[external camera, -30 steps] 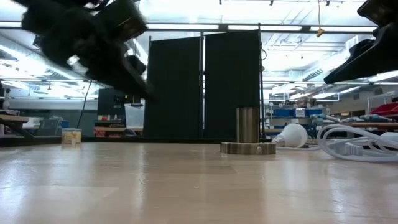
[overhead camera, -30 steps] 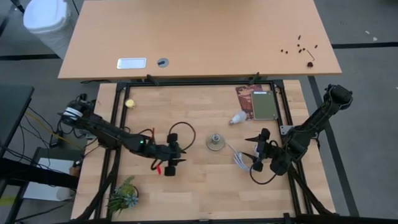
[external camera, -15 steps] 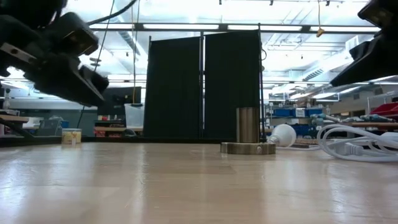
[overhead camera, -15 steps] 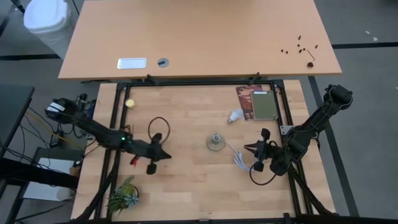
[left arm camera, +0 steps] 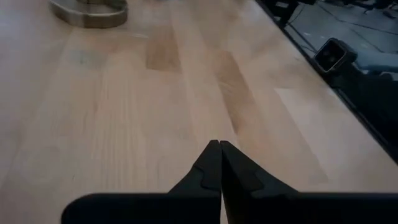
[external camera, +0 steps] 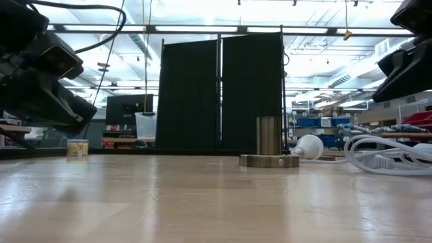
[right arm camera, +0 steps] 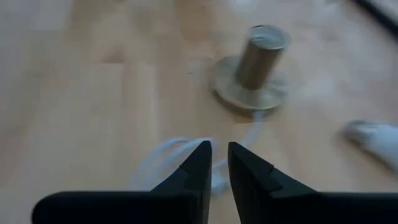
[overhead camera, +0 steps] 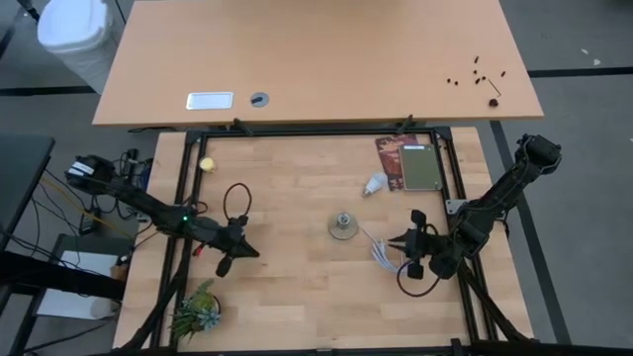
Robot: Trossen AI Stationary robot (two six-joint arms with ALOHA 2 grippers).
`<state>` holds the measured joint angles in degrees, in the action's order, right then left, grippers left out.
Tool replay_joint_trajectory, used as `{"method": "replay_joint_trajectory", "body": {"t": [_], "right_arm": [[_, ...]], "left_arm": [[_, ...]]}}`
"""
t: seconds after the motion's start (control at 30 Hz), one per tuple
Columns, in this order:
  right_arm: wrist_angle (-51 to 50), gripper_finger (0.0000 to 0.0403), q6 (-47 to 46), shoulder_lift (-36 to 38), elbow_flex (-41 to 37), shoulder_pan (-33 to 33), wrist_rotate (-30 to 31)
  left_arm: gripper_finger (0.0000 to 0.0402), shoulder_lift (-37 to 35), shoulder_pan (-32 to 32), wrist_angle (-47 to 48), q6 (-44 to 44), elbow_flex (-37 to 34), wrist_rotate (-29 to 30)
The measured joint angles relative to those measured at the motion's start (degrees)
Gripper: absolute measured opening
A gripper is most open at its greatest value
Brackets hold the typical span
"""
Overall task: Screw lightbulb
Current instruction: Return to Home Position
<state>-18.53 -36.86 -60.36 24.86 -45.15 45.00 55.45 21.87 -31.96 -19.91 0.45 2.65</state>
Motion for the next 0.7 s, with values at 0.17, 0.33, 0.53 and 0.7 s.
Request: {"method": "replay_joint_trajectory", "body": {"t": [0.17,0.33,0.53,0.7], "right_arm": [[4.2,0.0062,0.0,0.0,0.0,0.4,-5.5],[7.7,0.0063,0.0,0.0,0.0,0.4,-8.0],[10.8,0.0063,0.0,0.0,0.0,0.7,-8.7],[11.4,0.0063,0.0,0.7,0.0,0.7,-8.7]], "left_arm": [[0.0003,0.0,0.0,3.7,0.0,0.0,-0.4],[0.0003,0.0,0.0,7.0,-3.1,0.0,-0.1],[0.0003,0.0,-0.1,8.2,-2.9,0.0,0.2],[0.0003,0.0,-0.1,7.8,-2.8,0.0,0.2]]}}
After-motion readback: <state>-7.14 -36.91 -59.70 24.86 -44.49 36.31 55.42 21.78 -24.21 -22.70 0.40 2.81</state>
